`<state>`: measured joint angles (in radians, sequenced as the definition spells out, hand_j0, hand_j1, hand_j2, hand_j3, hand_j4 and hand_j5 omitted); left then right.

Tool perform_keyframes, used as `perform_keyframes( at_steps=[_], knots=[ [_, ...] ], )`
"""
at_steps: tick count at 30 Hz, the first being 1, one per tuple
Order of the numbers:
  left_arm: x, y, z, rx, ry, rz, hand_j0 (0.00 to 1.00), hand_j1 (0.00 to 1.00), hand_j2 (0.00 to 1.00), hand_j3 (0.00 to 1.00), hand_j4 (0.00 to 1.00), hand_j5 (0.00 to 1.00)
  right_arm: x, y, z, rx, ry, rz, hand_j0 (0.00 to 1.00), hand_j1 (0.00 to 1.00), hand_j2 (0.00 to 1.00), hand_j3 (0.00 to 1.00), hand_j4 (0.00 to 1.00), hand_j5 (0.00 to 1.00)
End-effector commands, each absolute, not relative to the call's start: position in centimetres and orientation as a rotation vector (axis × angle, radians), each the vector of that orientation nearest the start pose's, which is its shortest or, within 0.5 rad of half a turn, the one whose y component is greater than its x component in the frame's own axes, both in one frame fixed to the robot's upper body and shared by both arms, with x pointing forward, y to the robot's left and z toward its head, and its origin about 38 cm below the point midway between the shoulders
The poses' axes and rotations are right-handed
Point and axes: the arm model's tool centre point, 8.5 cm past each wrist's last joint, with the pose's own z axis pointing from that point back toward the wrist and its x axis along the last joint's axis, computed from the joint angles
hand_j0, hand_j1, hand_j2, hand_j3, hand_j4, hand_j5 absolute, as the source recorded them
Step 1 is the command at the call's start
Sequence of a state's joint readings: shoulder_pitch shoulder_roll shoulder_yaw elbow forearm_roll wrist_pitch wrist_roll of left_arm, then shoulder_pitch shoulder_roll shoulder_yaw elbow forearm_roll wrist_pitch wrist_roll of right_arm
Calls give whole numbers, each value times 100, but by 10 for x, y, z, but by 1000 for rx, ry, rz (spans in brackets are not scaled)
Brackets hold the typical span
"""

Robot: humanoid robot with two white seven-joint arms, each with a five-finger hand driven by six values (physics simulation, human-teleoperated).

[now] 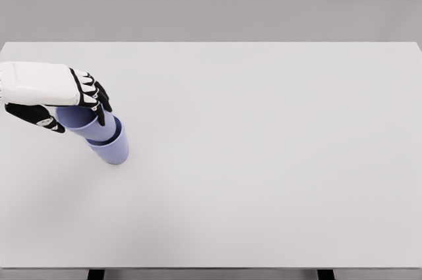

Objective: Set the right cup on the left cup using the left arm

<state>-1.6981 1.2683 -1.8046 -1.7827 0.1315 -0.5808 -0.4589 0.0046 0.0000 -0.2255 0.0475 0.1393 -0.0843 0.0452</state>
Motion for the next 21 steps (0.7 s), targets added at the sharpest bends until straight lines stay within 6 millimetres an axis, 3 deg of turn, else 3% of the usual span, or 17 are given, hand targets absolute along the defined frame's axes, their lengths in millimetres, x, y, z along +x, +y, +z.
perform_keyframes(
  at_steps=[1, 21],
  knots=[
    [369, 310, 335, -254, 1791, 3156, 64, 64, 64, 64, 64, 64, -10, -265, -261, -36, -39, -84, 100, 100, 100, 100, 100, 100],
    [369, 308, 329, -237, 1787, 3167, 64, 64, 64, 64, 64, 64, -10, -265, -261, -36, -39, -84, 100, 100, 100, 100, 100, 100]
  ],
)
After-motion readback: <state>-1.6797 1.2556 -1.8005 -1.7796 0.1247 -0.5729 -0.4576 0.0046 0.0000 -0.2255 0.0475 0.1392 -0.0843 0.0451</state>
